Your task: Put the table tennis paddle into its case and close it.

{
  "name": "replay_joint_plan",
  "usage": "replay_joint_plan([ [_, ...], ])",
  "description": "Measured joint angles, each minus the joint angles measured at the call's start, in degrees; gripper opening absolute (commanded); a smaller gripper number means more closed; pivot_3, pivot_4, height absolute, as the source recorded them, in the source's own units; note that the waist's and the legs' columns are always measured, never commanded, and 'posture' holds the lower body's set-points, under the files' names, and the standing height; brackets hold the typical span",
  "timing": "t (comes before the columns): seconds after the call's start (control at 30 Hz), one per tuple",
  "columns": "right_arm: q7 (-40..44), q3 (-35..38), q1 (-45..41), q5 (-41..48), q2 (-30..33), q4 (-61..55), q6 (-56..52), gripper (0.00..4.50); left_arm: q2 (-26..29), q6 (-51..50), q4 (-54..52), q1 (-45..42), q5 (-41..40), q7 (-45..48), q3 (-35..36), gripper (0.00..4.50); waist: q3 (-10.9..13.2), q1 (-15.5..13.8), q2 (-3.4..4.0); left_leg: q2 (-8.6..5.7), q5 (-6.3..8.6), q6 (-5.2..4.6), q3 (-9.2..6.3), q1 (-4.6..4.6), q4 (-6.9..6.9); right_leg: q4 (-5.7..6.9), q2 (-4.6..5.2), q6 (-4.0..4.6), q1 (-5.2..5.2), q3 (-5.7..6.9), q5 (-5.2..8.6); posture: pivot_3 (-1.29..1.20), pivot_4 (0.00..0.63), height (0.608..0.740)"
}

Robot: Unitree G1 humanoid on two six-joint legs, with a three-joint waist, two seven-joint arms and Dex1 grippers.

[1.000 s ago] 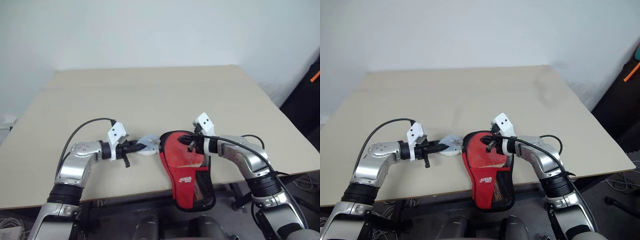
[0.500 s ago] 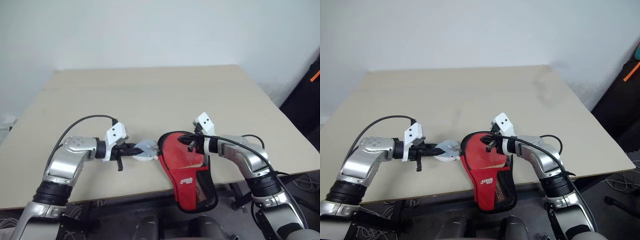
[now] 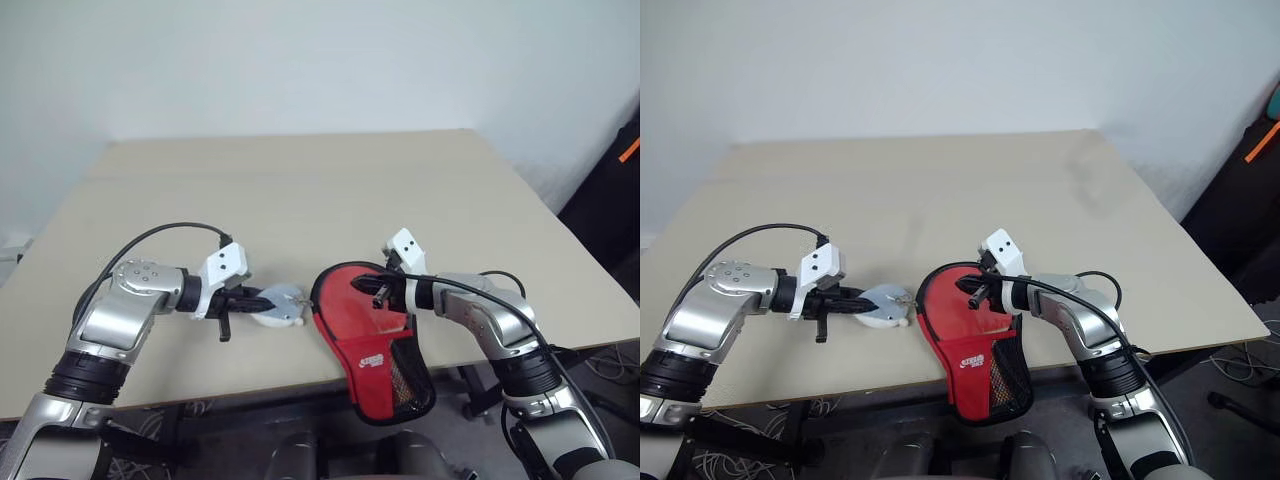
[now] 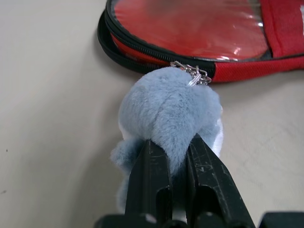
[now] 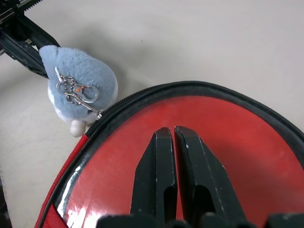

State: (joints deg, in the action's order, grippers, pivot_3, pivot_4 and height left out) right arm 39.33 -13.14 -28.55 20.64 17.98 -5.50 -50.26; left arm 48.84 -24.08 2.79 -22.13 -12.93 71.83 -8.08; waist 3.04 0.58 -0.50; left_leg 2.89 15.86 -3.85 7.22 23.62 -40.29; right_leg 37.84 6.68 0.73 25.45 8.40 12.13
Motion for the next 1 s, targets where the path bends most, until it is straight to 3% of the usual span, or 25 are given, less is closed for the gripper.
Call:
replay_joint_plan([
  [0.33,0.9,-1.6,0.4,-0.2,0.6,-0.6,0.9,0.14,2.8,0.5,-0.6,0.4,0.7,2.8,-0.1,0.03,0.0,1.0,0.0,0.06,-0.02,-0.02,0.01,0.0,0.01,0.0,-0.07,-0.01,0.02,-0.01,0.01,0.0,0.0,0.706],
  [1.0,-0.5,-4.6,0.1,-5.5,-8.5,15.4,14.2,0.14,3.5,2.3,-0.1,0.7,1.3,3.4,-0.1,0.03,0.0,1.4,-0.01,0.07,-0.02,0.06,0.05,-0.01,0.01,0.01,-0.14,-0.01,0.02,-0.04,0.0,0.0,0.0,0.706],
])
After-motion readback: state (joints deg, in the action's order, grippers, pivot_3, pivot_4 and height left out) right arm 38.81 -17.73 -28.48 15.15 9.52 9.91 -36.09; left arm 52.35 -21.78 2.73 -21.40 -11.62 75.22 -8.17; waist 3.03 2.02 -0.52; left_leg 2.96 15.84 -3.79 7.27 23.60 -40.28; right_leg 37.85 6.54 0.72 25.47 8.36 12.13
